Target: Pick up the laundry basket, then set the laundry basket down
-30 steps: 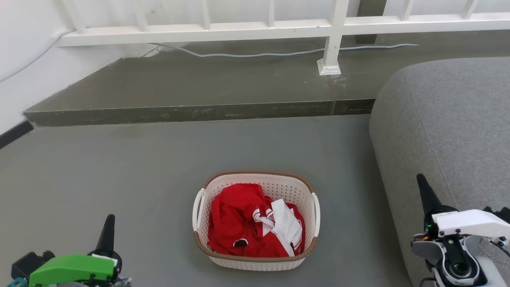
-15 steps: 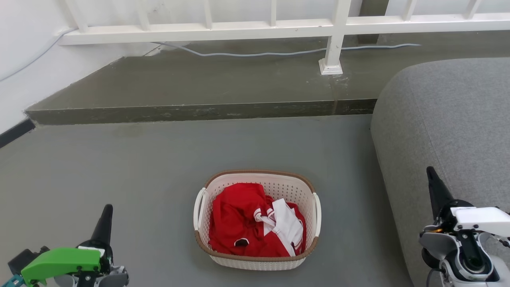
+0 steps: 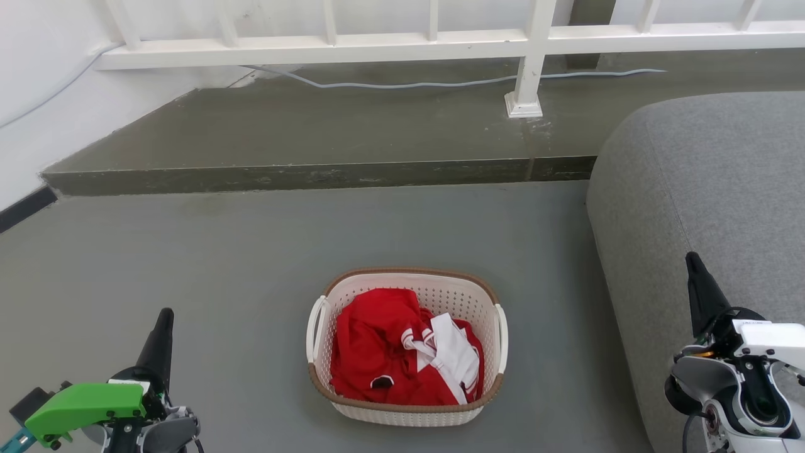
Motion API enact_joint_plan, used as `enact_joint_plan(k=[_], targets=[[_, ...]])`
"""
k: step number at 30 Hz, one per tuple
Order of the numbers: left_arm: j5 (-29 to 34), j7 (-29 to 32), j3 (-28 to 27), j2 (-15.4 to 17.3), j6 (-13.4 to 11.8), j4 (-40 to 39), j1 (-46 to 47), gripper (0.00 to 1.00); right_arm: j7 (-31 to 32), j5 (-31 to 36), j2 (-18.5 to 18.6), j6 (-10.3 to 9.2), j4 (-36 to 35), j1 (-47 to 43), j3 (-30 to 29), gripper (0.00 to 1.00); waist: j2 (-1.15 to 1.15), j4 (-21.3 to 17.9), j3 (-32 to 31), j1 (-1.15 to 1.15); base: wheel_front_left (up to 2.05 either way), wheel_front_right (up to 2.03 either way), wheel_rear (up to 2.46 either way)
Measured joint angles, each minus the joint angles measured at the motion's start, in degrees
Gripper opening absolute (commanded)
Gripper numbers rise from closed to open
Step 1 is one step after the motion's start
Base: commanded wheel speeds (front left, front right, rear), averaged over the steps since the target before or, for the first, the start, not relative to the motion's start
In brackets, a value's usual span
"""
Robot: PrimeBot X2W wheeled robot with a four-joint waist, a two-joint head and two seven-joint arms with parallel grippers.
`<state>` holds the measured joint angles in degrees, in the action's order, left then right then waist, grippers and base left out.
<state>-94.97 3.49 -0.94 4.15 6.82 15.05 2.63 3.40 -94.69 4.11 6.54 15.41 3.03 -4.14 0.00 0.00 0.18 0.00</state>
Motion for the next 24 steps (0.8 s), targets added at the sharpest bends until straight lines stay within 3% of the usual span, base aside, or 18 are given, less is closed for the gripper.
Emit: enact_joint_plan(k=[24], targets=[[0.0, 0.0, -0.16, 0.0, 0.05, 0.78, 0.02, 0.0, 0.01, 0.0, 0.0, 0.01, 0.4, 0.02, -0.18, 0.0, 0.0, 0.0, -0.02, 0.0, 0.0, 0.0, 0.0]])
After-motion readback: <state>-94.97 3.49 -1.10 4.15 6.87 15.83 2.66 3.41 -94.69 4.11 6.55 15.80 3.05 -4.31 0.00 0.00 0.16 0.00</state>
